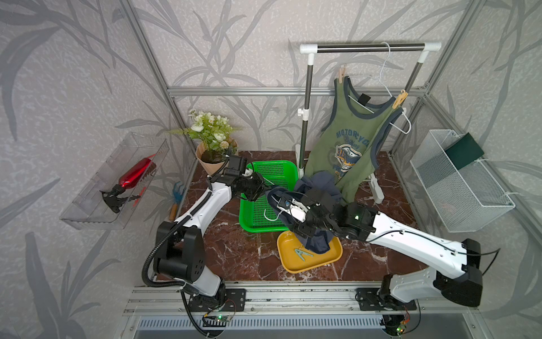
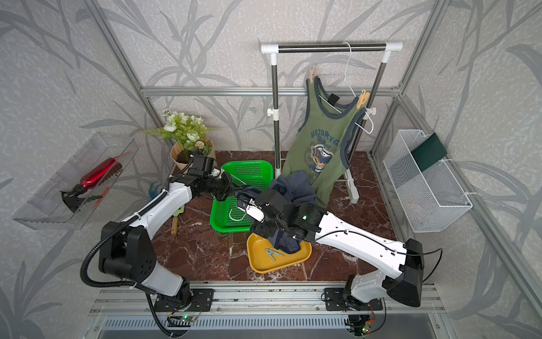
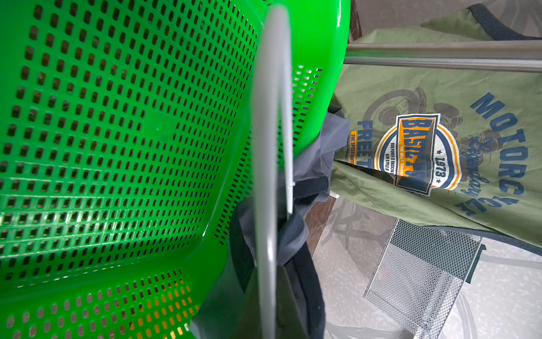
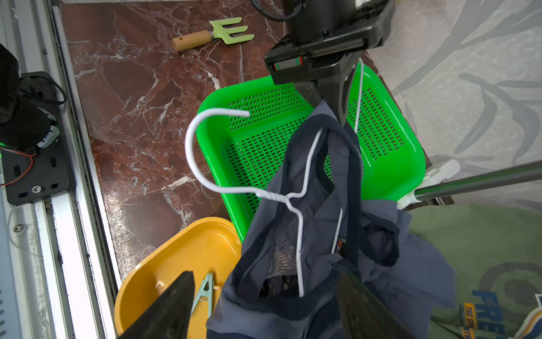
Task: Remove the clothespins securing tank tops to the hanger
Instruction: Pick up the hanger from the basket.
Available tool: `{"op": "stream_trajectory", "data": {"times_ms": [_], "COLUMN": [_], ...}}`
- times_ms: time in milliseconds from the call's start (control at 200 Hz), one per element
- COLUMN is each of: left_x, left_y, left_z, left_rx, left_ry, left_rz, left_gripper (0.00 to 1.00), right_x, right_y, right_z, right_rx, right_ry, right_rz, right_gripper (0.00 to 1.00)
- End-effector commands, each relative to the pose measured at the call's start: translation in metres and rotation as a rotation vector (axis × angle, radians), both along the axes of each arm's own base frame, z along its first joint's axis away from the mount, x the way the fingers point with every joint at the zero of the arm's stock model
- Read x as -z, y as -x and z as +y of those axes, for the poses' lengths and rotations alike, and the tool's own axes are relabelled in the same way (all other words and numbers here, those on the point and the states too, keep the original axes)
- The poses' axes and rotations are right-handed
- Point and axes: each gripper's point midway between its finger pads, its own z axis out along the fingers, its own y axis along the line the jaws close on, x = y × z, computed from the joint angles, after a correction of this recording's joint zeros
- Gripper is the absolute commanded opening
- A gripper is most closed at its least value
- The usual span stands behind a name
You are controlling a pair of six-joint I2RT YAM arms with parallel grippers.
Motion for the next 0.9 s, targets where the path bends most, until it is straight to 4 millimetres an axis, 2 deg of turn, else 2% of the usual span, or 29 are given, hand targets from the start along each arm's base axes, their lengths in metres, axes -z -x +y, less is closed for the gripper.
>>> {"op": "stream_trajectory", "data": {"times_ms": [0,165,290,315,345,350,380,410,505,565,790,805,895], "left_x": [-0.009,-0.013,-0.016,-0.015,-0.015,-0.016,-0.015,-0.014,-0.013,-0.013,-0.012,-0.013,-0.014], "left_y": [-0.005,-0.005,-0.003,-0.004,-0.004,-0.004,-0.004,-0.005,-0.007,-0.010,-0.017,-0.018,-0.025], "left_z": [-0.001,0.000,-0.001,-0.001,-0.001,-0.001,-0.001,-0.001,0.000,0.001,0.008,0.009,0.019], "left_rx": [-0.007,-0.014,-0.005,-0.003,0.001,0.002,0.007,0.010,0.007,0.005,-0.014,-0.016,-0.043], "left_ry": [0.029,0.026,0.028,0.028,0.027,0.027,0.026,0.027,0.034,0.039,0.052,0.053,0.060], "left_rz": [-0.019,-0.025,-0.025,-0.023,-0.023,-0.024,-0.020,-0.018,-0.019,-0.022,-0.027,-0.028,-0.035], "left_gripper": [0.00,0.00,0.00,0.00,0.00,0.00,0.00,0.00,0.00,0.00,0.00,0.00,0.00], "right_x": [0.022,0.048,0.047,0.045,0.042,0.042,0.039,0.038,0.034,0.032,0.019,0.018,0.009], "right_y": [-0.007,-0.028,-0.044,-0.046,-0.049,-0.049,-0.051,-0.051,-0.048,-0.047,-0.041,-0.051,-0.053], "right_z": [0.014,0.035,0.044,0.046,0.047,0.047,0.047,0.048,0.046,0.042,0.035,0.028,0.023], "right_rx": [-0.018,-0.023,0.002,0.006,0.012,0.012,0.013,0.011,-0.007,-0.006,-0.010,0.016,0.022], "right_ry": [0.063,0.127,0.128,0.122,0.113,0.112,0.109,0.111,0.118,0.127,0.081,0.078,0.050], "right_rz": [0.015,0.013,-0.027,-0.032,-0.036,-0.035,-0.038,-0.040,-0.036,-0.041,-0.035,-0.032,-0.032], "right_gripper": [0.78,0.78,0.69,0.64,0.54,0.49,0.37,0.28,0.09,0.01,0.00,0.00,0.00]}}
